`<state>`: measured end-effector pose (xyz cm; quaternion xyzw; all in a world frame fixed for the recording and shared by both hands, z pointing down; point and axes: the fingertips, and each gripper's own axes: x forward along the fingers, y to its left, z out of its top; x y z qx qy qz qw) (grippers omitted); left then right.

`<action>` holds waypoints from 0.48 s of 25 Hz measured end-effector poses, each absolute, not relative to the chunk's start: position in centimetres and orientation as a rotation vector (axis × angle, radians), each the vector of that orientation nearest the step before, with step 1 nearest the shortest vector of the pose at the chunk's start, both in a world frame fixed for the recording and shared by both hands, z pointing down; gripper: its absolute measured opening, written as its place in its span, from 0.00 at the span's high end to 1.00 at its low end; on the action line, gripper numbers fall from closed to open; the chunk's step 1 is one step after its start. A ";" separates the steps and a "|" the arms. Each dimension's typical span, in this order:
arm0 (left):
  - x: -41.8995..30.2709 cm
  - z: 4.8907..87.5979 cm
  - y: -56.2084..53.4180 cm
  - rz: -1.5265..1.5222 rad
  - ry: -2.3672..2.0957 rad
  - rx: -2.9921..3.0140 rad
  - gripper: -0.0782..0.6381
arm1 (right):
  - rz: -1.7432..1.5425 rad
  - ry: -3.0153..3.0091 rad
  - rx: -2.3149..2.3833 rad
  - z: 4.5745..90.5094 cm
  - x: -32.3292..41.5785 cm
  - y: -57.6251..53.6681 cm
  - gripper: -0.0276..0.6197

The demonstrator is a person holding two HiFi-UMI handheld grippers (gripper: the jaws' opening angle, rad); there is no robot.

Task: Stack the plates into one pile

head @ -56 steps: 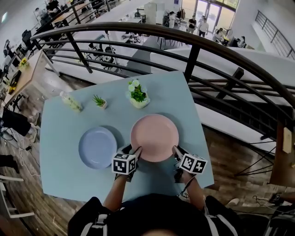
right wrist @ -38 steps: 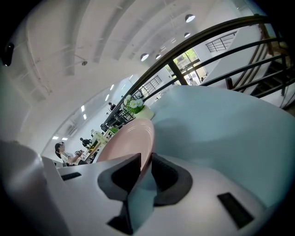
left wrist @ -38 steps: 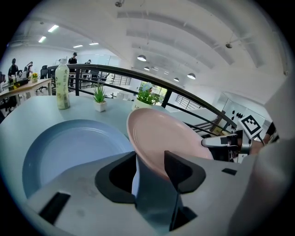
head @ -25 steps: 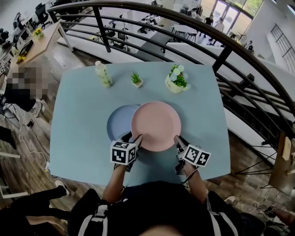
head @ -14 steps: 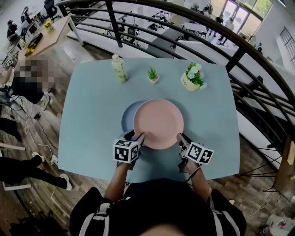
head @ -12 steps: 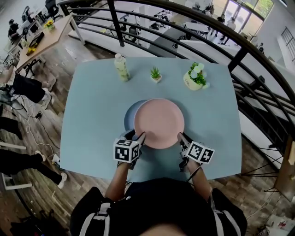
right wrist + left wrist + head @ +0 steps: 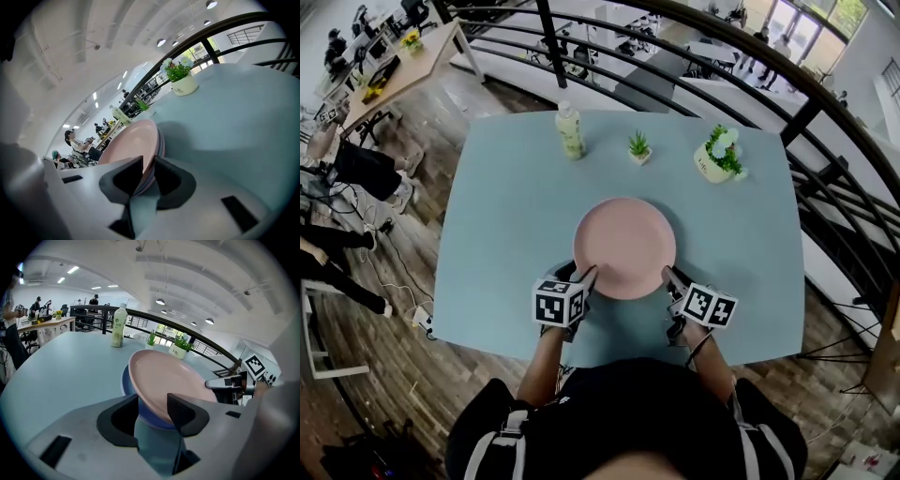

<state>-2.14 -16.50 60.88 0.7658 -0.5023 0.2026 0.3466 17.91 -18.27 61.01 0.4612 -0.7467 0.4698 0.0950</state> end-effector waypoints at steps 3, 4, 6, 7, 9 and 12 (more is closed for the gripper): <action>-2.9 61.2 -16.4 0.536 -1.301 1.980 0.62 | 1.391 -2.201 1.357 61.4 17.1 -18.2 0.84; -3.2 61.2 -16.4 0.539 -1.299 1.981 0.62 | 1.385 -2.196 1.350 61.5 16.8 -18.1 0.83; -3.5 61.4 -16.4 0.541 -1.295 1.985 0.62 | 1.369 -2.188 1.337 61.9 16.5 -18.1 0.83; -3.5 61.5 -16.4 0.541 -1.291 1.986 0.62 | 1.363 -2.184 1.333 62.1 16.4 -18.0 0.83; -3.7 61.8 -16.4 0.551 -1.285 1.989 0.62 | 1.353 -2.174 1.326 62.3 16.2 -17.9 0.83; -3.7 62.1 -16.4 0.570 -1.277 1.991 0.62 | 1.344 -2.160 1.327 62.8 16.3 -17.7 0.82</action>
